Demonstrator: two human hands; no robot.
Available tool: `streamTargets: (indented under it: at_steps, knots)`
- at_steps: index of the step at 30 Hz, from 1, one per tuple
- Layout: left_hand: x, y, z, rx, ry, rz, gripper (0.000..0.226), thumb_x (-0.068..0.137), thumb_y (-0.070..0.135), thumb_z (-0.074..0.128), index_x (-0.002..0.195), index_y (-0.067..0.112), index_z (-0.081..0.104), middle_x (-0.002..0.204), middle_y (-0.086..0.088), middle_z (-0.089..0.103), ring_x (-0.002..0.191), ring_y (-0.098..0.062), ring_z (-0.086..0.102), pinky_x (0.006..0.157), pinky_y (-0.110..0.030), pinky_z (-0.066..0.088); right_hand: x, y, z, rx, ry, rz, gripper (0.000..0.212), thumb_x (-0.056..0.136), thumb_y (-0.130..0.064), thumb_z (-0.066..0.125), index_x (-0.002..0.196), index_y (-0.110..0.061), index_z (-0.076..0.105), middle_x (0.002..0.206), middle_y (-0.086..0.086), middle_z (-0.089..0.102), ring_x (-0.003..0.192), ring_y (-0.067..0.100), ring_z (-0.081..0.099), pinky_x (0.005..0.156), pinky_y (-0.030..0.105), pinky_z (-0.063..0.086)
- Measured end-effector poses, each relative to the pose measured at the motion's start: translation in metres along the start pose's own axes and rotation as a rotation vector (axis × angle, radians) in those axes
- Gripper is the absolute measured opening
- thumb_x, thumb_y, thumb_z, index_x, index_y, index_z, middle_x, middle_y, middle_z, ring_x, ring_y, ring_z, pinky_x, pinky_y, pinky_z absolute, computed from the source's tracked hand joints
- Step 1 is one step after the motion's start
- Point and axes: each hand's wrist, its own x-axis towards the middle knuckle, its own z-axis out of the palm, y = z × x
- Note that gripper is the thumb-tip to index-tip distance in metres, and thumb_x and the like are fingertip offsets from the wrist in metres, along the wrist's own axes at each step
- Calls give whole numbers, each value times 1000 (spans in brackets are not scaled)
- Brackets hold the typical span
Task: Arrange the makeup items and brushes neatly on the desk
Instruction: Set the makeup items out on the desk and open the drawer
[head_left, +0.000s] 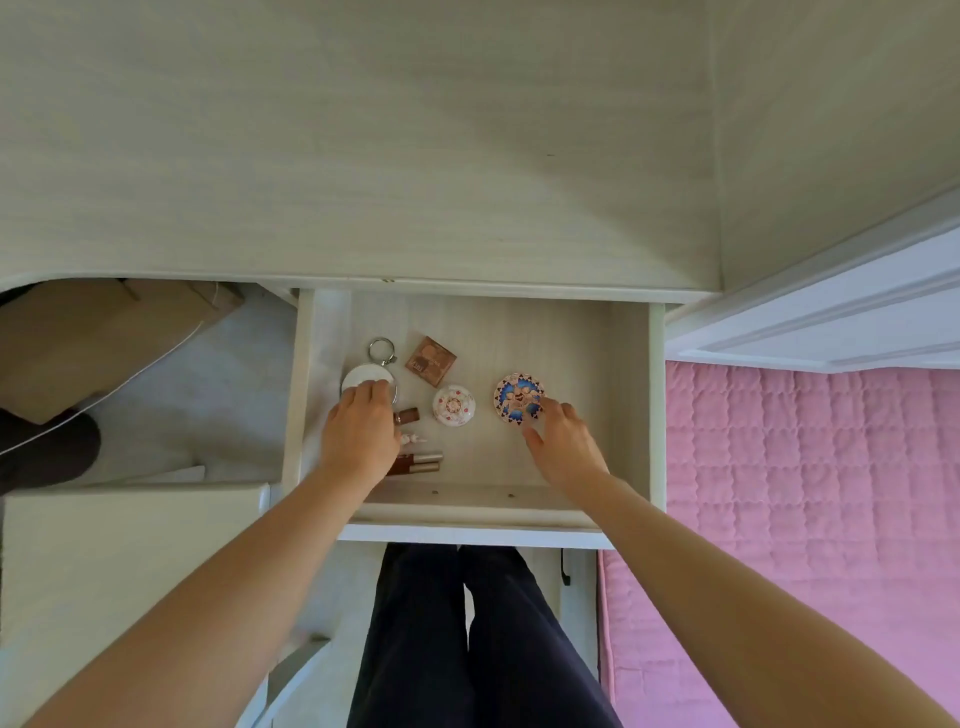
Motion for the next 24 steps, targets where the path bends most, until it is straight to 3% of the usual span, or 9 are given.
streamTargets:
  at_steps: [4, 11, 19, 24]
  knots:
    - [28, -3, 4, -13, -12, -85, 52, 85, 19, 65, 129, 2, 43, 128, -15, 52, 121, -29, 47, 95, -36, 43, 22, -12, 11, 243, 15, 235, 53, 95, -33, 50, 137, -6, 34, 133, 16, 41, 116, 38, 48, 94, 45, 46]
    - [50, -14, 14, 58, -140, -88, 76, 83, 23, 70, 140, 0, 26, 144, -18, 33, 136, -33, 28, 109, -40, 33, 41, -24, 27, 221, 75, 404, 59, 94, -39, 51, 137, -4, 31, 133, 15, 33, 116, 37, 43, 92, 45, 43]
    - [49, -20, 20, 9, -95, -34, 74, 82, 18, 70, 142, 3, 28, 139, -17, 37, 131, -32, 34, 110, -38, 30, 45, -39, 38, 172, 165, 504, 60, 91, -36, 59, 135, -6, 31, 131, 15, 32, 116, 35, 42, 85, 44, 46]
    - [47, -23, 23, -62, -22, -16, 67, 82, 9, 67, 141, 8, 34, 129, -14, 42, 121, -33, 41, 103, -38, 36, 45, -43, 40, 274, 222, 548, 57, 89, -28, 63, 132, -5, 34, 133, 15, 33, 119, 35, 41, 84, 44, 46]
